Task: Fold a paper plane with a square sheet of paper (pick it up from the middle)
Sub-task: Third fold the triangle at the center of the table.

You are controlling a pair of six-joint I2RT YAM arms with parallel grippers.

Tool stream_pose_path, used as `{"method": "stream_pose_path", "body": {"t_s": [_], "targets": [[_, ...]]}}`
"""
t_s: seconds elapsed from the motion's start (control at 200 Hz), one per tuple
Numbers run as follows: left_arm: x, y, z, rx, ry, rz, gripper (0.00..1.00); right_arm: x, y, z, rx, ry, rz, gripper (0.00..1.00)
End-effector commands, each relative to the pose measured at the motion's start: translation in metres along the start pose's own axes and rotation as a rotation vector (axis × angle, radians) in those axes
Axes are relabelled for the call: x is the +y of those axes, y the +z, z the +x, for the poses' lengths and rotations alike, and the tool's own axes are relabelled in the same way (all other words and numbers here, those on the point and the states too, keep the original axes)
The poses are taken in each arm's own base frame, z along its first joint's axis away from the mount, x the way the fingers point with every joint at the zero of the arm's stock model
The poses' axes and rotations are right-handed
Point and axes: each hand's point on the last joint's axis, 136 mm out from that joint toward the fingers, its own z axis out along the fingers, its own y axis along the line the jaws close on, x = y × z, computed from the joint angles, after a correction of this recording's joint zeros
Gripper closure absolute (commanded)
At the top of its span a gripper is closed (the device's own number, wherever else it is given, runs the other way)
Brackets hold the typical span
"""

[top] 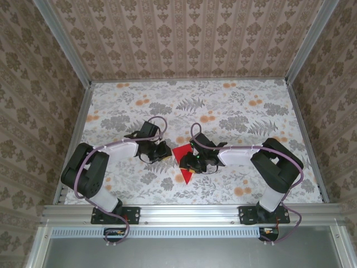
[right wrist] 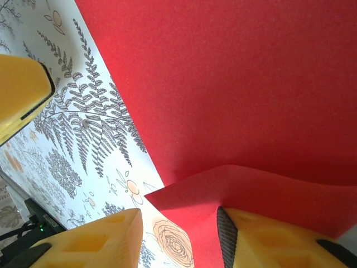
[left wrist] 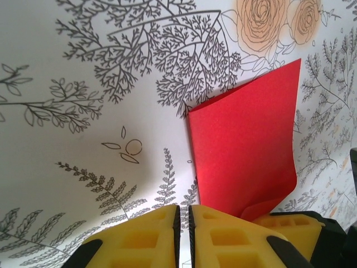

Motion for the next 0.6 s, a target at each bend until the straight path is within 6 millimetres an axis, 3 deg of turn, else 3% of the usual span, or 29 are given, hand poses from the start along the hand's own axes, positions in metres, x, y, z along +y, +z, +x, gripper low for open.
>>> {"method": "stream_pose_path", "body": {"t_s": [0.0,0.29,0.595], "targets": [[-0.009,-0.005,0.002,0.0,0.015,0.047,0.86,-0.041,0.007,0.009,0.02,0.035,0.134,0.63],[-0.023,-0.002,0.017,0.032,0.052,0.086,0.91,-0.052,0.007,0.012,0.026,0.046,0.175,0.91],[-0.038,0.011,0.049,0.106,0.103,0.107,0.98,-0.06,0.005,0.014,0.031,0.046,0.21,0.95]]}}
